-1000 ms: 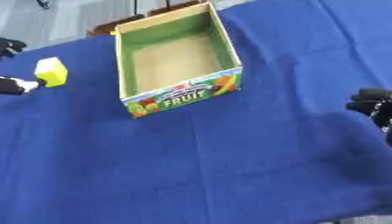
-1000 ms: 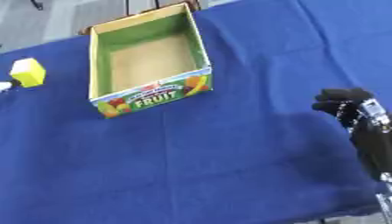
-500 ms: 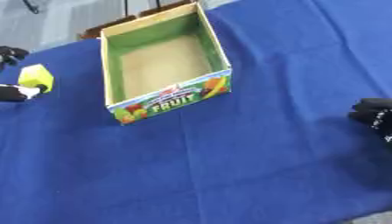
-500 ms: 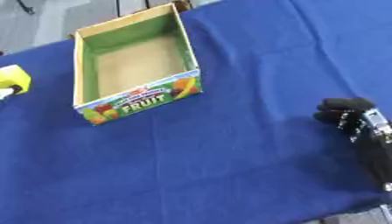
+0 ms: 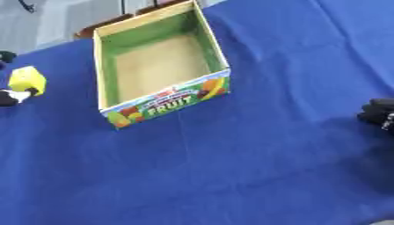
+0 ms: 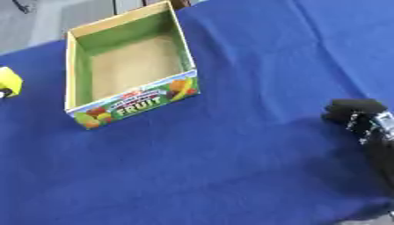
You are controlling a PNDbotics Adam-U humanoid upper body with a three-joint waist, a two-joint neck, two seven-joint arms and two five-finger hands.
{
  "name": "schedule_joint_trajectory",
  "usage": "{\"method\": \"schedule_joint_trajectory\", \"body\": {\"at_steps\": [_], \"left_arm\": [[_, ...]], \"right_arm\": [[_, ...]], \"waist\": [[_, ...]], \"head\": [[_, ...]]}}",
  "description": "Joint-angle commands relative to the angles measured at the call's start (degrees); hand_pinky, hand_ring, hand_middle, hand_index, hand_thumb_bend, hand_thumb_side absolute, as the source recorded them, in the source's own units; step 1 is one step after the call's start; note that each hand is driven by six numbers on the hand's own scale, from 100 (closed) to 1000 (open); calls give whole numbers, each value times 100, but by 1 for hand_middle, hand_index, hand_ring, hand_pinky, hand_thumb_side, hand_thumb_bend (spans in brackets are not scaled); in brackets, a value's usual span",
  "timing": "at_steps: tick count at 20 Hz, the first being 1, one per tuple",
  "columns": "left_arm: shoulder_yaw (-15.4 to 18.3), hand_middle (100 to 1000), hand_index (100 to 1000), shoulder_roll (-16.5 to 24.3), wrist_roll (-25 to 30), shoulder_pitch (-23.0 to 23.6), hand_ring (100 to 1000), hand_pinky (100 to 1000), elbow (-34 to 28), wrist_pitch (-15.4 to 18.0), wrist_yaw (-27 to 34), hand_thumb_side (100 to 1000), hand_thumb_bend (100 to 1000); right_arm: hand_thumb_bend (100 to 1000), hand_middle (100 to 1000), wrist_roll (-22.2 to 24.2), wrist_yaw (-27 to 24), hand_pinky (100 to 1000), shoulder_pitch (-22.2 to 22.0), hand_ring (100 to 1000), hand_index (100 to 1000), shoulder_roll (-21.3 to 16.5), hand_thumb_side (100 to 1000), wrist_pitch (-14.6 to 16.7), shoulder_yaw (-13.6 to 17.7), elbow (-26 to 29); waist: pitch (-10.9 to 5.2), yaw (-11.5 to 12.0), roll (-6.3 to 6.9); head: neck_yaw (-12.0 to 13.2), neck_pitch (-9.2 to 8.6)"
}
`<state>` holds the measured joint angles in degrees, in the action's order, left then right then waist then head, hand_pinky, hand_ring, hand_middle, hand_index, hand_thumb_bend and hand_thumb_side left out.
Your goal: Pick up objects on the table and place them in the box.
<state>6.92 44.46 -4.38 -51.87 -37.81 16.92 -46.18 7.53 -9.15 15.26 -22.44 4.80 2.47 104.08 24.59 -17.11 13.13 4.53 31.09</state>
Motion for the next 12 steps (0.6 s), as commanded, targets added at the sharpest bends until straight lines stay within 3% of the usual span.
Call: {"method": "schedule_joint_trajectory", "body": {"at_steps": [1, 7, 12], "left_arm": [[43, 734, 869, 324, -102, -34, 747, 825, 13, 33, 31, 271, 526], [-2, 671, 836, 278, 258, -36, 711, 819, 113, 168, 137, 288, 479], [-12, 497, 707, 212, 570, -40, 535, 768, 86, 207, 289, 293, 428]], "right_arm": [[100, 704, -13, 65, 906, 10, 739, 785, -118, 1000, -9, 45, -9], [100, 704, -10, 75, 906, 38, 739, 785, -114, 1000, 0, 45, -2], [100, 704, -5, 71, 906, 47, 739, 784, -99, 1000, -2, 42, -7]], "waist": [[-57, -14, -18], [55, -80, -18], [56, -101, -18]], "head": [[13, -124], [34, -146], [47, -134]]}}
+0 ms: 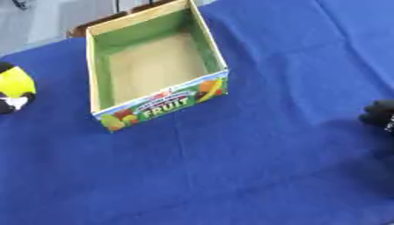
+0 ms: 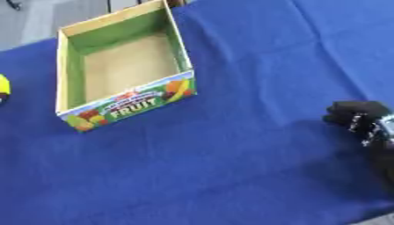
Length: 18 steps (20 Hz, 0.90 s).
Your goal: Pick up objects on the table and place them in the box.
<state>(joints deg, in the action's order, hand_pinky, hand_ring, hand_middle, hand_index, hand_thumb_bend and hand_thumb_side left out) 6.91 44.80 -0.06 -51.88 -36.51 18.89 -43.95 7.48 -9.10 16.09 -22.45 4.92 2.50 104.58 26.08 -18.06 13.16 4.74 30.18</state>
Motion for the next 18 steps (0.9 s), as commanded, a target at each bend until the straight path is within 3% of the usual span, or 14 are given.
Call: {"method": "schedule_joint_trajectory", "body": {"at_steps": [1, 4, 10, 18], "left_arm": [[-13, 470, 666, 173, 167, -38, 490, 746, -61, 3, 91, 293, 417], [-17, 388, 588, 164, 198, -23, 391, 692, -150, -12, 171, 293, 386], [-40, 318, 522, 151, 227, 39, 323, 661, -396, -49, 329, 285, 342], [-218, 293, 493, 120, 363, 112, 297, 653, -1255, -98, 671, 269, 315]], "right_arm": [[100, 704, 1, 64, 906, -38, 739, 784, -95, 1000, -17, 39, -60], [100, 704, 3, 57, 906, -49, 739, 784, -83, 1000, -24, 40, -70], [100, 704, 13, 25, 906, -95, 739, 783, -60, 1000, -48, 46, -91], [100, 704, 25, -63, 905, -191, 739, 783, 46, 984, -75, 60, -137]], "waist": [[-105, -3, -21], [-164, 19, -21], [-367, 135, -29], [-723, 390, -208]], "head": [[31, -39], [38, -16], [35, 71], [-61, 175]]}}
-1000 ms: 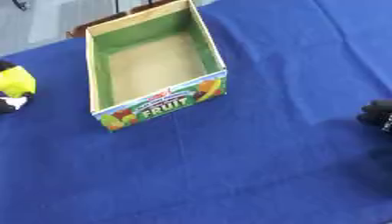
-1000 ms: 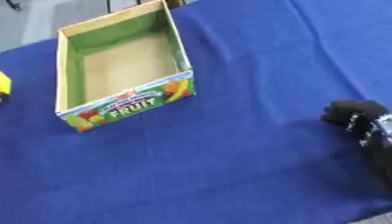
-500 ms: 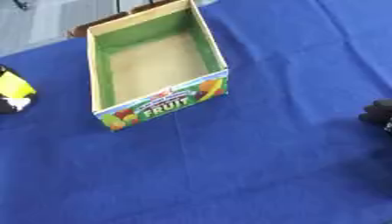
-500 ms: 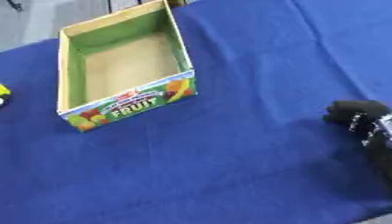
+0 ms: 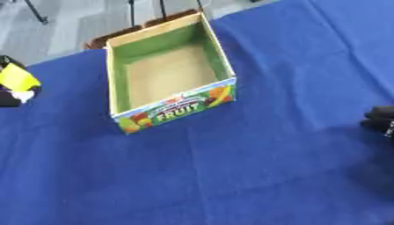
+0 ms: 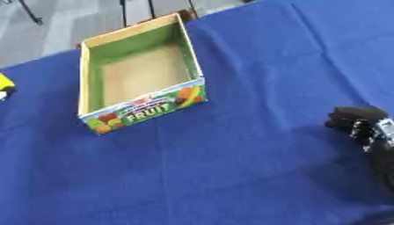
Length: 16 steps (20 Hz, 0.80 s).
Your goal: Pick up objects on the table and place them in the box.
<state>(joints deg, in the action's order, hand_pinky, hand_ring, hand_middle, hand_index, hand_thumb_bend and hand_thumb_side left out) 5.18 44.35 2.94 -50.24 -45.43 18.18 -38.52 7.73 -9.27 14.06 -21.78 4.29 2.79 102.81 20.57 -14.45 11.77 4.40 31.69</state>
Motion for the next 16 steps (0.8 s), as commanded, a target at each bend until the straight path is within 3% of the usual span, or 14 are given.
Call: {"method": "schedule_joint_trajectory", "body": {"at_steps": [1, 8, 16], "left_arm": [[-87, 292, 492, 131, 102, -73, 296, 654, -505, -54, 189, 268, 311], [-380, 305, 503, -504, 366, -554, 308, 681, -950, -328, 604, 287, 274], [-632, 343, 541, -1449, 462, -970, 347, 707, -765, -411, 155, 325, 278]], "right_arm": [[100, 705, 3, -61, 905, 2, 739, 783, -5, 982, -14, 31, 33], [100, 704, 65, -163, 904, -27, 739, 782, 72, 973, -32, -24, -1], [100, 703, 199, -219, 903, 79, 739, 780, 69, 977, -67, -156, -5]], "waist": [[-227, 50, -96], [-498, 22, -191], [-498, -294, -104]], "head": [[-39, 23], [-25, 32], [229, 5]]}}
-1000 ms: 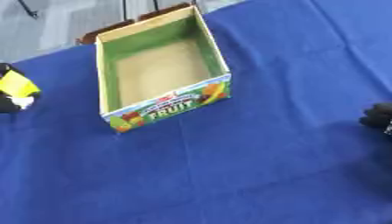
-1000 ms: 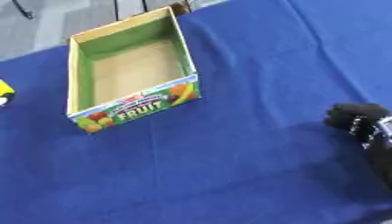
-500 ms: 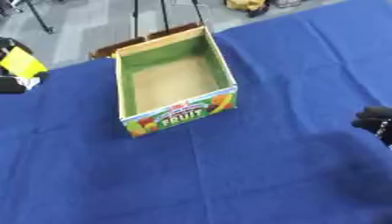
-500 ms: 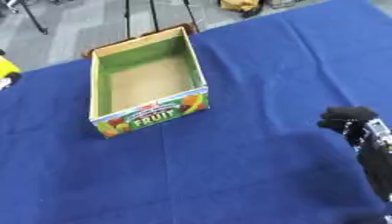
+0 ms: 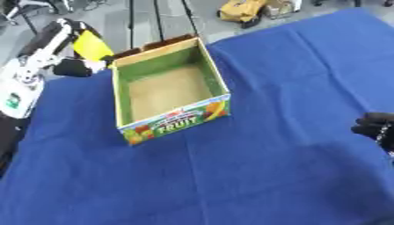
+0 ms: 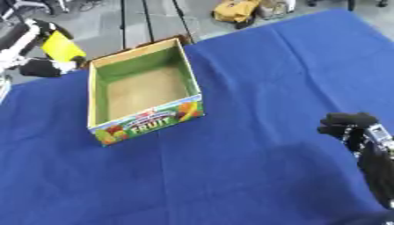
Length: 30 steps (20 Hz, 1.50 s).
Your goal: Pick up objects on the table and place them in the box.
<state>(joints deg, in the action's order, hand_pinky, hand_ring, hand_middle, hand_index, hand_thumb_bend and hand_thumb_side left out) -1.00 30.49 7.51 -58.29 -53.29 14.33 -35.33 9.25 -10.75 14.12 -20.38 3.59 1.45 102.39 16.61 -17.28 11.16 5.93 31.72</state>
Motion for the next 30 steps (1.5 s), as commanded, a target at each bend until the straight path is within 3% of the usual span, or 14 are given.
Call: {"method": "schedule_joint_trajectory", "body": {"at_steps": [1, 8, 9, 11, 12, 13, 17, 21, 26, 30], "left_arm": [[-21, 345, 543, -152, -8, -184, 348, 708, 89, -44, -254, 330, 282], [-70, 396, 599, -497, -5, -176, 396, 722, 431, -59, -800, 388, 371], [-84, 432, 640, -520, 51, -161, 430, 734, 472, -69, -858, 440, 444], [-101, 529, 749, -564, 213, -139, 516, 769, 547, -86, -952, 608, 722], [-103, 553, 763, -580, 303, -130, 537, 777, 572, -81, -979, 635, 782], [-102, 663, 819, -594, 385, -117, 625, 813, 588, -67, -991, 695, 1000], [-74, 783, 884, -608, 493, -68, 749, 894, 509, 62, -854, 840, 1000], [-83, 787, 873, -547, 291, -1, 752, 913, 138, 273, -388, 949, 1000], [-111, 728, 813, -338, -84, 245, 681, 893, -823, 390, 887, 899, 991], [-77, 694, 783, 124, -238, 868, 643, 868, -2181, 249, 2264, 839, 876]], "right_arm": [[100, 703, 60, -74, 903, 86, 739, 780, -74, 978, -1, -34, 39], [100, 703, 99, -68, 903, 143, 738, 778, -73, 986, -19, -67, 53], [100, 703, 99, -64, 903, 143, 738, 777, -75, 987, -20, -66, 54], [100, 703, 100, -58, 903, 145, 738, 777, -72, 987, -23, -67, 58], [100, 703, 102, -56, 903, 145, 737, 777, -69, 987, -25, -68, 58], [100, 703, 103, -55, 903, 144, 737, 776, -65, 988, -28, -68, 58], [100, 702, 101, -54, 903, 126, 737, 776, -54, 986, -36, -65, 53], [100, 702, 105, -75, 902, 107, 737, 775, -22, 979, -38, -65, 46], [100, 702, 87, -115, 901, 33, 737, 772, 29, 971, -34, -41, 19], [100, 705, 53, -148, 901, -35, 737, 773, 61, 965, -21, -3, 0]], "waist": [[-87, -55, -24], [14, -254, 80], [24, -262, 92], [34, -270, 107], [35, -271, 112], [33, -269, 115], [4, -243, 98], [-70, -162, 21], [-199, 32, -149], [-275, 472, -334]], "head": [[109, -3], [208, -6], [212, 4], [217, 26], [218, 34], [218, 41], [219, 79], [195, 120], [112, 236], [-36, 349]]}}
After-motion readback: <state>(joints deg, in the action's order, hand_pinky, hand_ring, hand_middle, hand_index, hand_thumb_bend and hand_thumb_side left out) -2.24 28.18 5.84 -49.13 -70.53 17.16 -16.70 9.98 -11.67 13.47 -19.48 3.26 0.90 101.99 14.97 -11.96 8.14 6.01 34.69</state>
